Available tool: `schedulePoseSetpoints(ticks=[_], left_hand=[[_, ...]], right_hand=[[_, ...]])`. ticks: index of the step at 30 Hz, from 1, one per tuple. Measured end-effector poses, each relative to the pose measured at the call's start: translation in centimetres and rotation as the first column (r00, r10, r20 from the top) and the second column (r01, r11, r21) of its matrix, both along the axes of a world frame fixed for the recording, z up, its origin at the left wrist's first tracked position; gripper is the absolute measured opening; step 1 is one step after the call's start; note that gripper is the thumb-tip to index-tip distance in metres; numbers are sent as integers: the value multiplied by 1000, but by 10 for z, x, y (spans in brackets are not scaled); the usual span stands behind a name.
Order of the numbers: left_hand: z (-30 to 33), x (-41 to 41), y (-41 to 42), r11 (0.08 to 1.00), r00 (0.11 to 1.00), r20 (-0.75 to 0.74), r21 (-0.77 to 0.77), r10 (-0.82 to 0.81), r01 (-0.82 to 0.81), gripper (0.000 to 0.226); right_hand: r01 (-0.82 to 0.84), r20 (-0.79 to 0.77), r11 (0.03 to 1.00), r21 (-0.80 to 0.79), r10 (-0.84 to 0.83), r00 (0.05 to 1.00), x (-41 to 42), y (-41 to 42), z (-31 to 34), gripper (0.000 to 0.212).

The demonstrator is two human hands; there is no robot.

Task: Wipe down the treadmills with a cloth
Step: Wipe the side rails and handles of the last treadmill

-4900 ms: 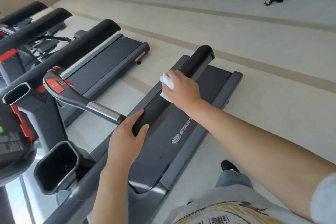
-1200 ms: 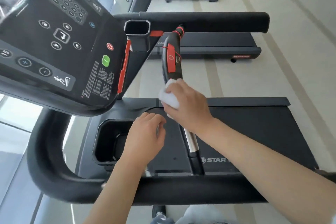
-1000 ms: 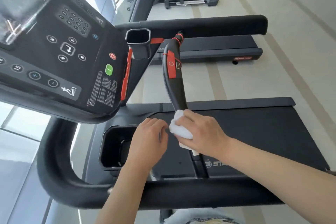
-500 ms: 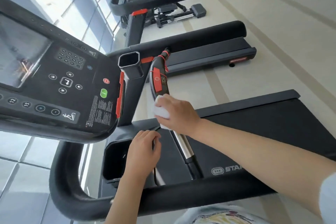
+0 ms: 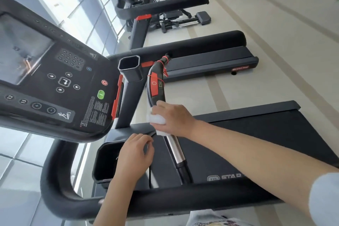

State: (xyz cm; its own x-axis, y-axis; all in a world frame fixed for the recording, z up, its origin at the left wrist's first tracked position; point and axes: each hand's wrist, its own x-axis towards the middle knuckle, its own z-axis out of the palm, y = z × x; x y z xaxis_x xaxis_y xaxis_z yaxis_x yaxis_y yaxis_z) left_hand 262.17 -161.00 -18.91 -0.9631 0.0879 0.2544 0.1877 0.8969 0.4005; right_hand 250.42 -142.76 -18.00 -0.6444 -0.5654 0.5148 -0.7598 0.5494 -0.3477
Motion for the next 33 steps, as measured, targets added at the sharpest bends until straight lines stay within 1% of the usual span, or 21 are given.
schedulePoseSetpoints(ticks=[3,5,6,8,11,12,14,16,17,18,19,20,22,24,26,27,30,33], left_hand=[[-1,0,0,1000,1000,-8,-14,17,-17,13],[0,1,0,1000,1000,-10,-16,20,-20,12],[0,1,1,1000,1000,-6,-19,20,-20,11],[0,1,1,999,1000,8,-26,23,-23,9],[0,0,1,999,999,8,-28,42,-42,10],[1,0,1,998,999,11,-31,49,-48,11],[1,1,2,998,999,16,-31,51,-51,12],[1,1,2,998,999,15,-36,51,-51,11],[1,1,2,998,999,15,-42,50,-50,11],[0,0,2,998,999,15,-50,47,-46,9],[-1,1,1,997,999,14,-61,43,-42,7],[-2,1,1,997,999,7,-66,41,-40,6],[-2,2,1,997,999,-20,-61,49,-50,8],[-1,5,2,997,997,-45,-45,65,-67,10],[1,9,3,996,994,-62,-5,92,-92,16],[0,13,2,994,992,-67,22,108,-107,19],[0,28,-7,981,981,-90,112,172,-161,24],[2,53,-18,966,974,-48,151,220,-211,27]], right_hand=[[81,4,996,-34,-81,997,-3,-14,7,28],[86,-9,996,-31,-86,996,9,-10,2,28],[63,-21,998,-24,-64,998,20,-6,-3,27],[-34,-51,999,8,34,998,48,8,-17,22],[-226,-121,966,124,240,963,85,40,-39,6],[-276,-140,948,160,299,944,88,50,-42,7],[-356,-166,905,231,398,903,80,61,-42,15],[-397,-209,867,300,465,860,66,56,-35,23],[-386,-243,874,297,460,854,57,48,-31,25],[-352,-263,902,250,413,872,46,40,-27,24],[-299,-251,939,171,335,908,34,31,-22,22],[-230,-209,970,81,242,948,23,22,-15,22],[-76,-77,995,-58,71,994,4,9,-1,28],[48,13,993,-112,-46,999,-4,-1,3,29],[109,31,987,-120,-106,994,7,-5,1,28],[112,28,988,-107,-109,994,17,-4,-3,27],[48,-5,998,-32,-48,999,53,11,-19,26],[-48,32,991,124,44,999,80,25,-27,25]])
